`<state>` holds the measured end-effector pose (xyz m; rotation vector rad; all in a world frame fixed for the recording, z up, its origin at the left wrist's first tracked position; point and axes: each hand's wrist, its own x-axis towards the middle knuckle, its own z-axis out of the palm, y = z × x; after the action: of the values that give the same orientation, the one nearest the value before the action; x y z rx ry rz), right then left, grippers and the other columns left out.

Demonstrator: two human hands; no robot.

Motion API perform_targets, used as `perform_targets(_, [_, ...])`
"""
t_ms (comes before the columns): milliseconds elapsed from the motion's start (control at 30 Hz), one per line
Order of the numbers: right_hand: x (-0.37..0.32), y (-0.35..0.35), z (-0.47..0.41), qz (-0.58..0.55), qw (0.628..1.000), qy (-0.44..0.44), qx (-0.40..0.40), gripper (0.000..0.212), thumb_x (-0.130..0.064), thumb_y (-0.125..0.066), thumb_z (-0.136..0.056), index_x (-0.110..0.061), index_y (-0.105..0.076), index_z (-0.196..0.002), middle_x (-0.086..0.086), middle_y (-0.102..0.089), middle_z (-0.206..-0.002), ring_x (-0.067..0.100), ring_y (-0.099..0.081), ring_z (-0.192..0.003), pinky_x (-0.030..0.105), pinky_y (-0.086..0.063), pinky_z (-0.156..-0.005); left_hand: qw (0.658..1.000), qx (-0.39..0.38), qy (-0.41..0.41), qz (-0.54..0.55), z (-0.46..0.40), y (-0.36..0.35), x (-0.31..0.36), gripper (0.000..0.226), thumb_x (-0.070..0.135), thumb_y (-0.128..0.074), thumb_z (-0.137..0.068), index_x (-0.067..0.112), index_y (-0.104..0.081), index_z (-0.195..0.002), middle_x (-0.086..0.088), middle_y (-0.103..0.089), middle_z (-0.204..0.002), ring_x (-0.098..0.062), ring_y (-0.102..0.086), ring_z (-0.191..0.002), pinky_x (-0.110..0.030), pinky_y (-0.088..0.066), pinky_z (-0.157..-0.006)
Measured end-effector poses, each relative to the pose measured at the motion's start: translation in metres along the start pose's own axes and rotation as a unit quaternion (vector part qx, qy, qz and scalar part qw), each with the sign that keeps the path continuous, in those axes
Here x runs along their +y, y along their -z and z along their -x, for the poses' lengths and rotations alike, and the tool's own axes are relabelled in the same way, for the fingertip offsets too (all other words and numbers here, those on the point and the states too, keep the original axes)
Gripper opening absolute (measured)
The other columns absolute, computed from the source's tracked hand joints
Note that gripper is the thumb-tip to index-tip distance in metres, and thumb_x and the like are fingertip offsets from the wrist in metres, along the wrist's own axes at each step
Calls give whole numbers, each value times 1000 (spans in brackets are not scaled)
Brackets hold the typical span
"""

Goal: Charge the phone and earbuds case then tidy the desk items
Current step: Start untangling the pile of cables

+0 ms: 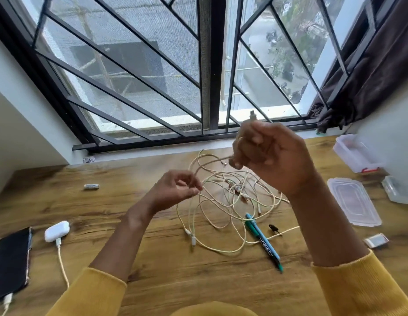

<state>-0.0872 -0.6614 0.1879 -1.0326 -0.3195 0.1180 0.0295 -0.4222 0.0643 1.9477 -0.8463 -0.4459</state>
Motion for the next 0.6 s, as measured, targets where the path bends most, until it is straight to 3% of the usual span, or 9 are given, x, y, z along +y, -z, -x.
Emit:
perform_targets(67, [-4, 0, -1, -34, 999, 20, -6, 28, -25, -35, -100, -16, -45, -76, 0, -25, -51, 22, -32, -58, 37, -41, -67, 999, 4, 40, -15, 1, -13, -15, 15, 14, -80, -92, 29, -81, -91, 10, -78, -97, -8, -73, -97, -45, -59, -93])
perform_targets(167, [-2, 0, 0, -36, 999, 31, 13, 29, -24, -30, -101, -14, -42, -77, 2, -21, -51, 23, -25, -60, 37, -38, -67, 995, 70, 62, -42, 2, -23, -28, 20, 15, -80, -93, 34, -82, -92, 16, -79, -96, -4, -73, -98, -39, -61, -86])
perform_targets(267, [4, 4, 1, -5, 998, 37, 53, 27, -25, -36, -101, -13, -46, -79, 1, -24, -51, 27, -20, -60, 36, -41, -67, 989, 130, 68, -31, 0, -19, -27, 17, 12, -77, -96, 23, -84, -106, 8, -81, -91, -8, -77, -85, -41, -67, -83])
perform_targets(467, [20, 14, 1, 167, 969, 28, 182, 24, -25, -50, -102, -4, -61, -98, 1, -39, -59, 21, -37, -58, 37, -42, -65, 977, 211, -26, 19, -15, 6, 20, 22, 2, -74, -97, 13, -81, -114, -1, -82, -95, -16, -80, -83, -38, -67, -81])
perform_targets(600, [31, 15, -3, 282, 939, 9, 198, 19, -14, -55, -104, -3, -66, -115, 3, -51, -70, 15, -49, -64, 27, -46, -63, 963, 241, -71, 97, -28, 19, 54, 19, 5, -75, -97, 7, -79, -115, -7, -81, -100, -24, -81, -87, -38, -67, -83])
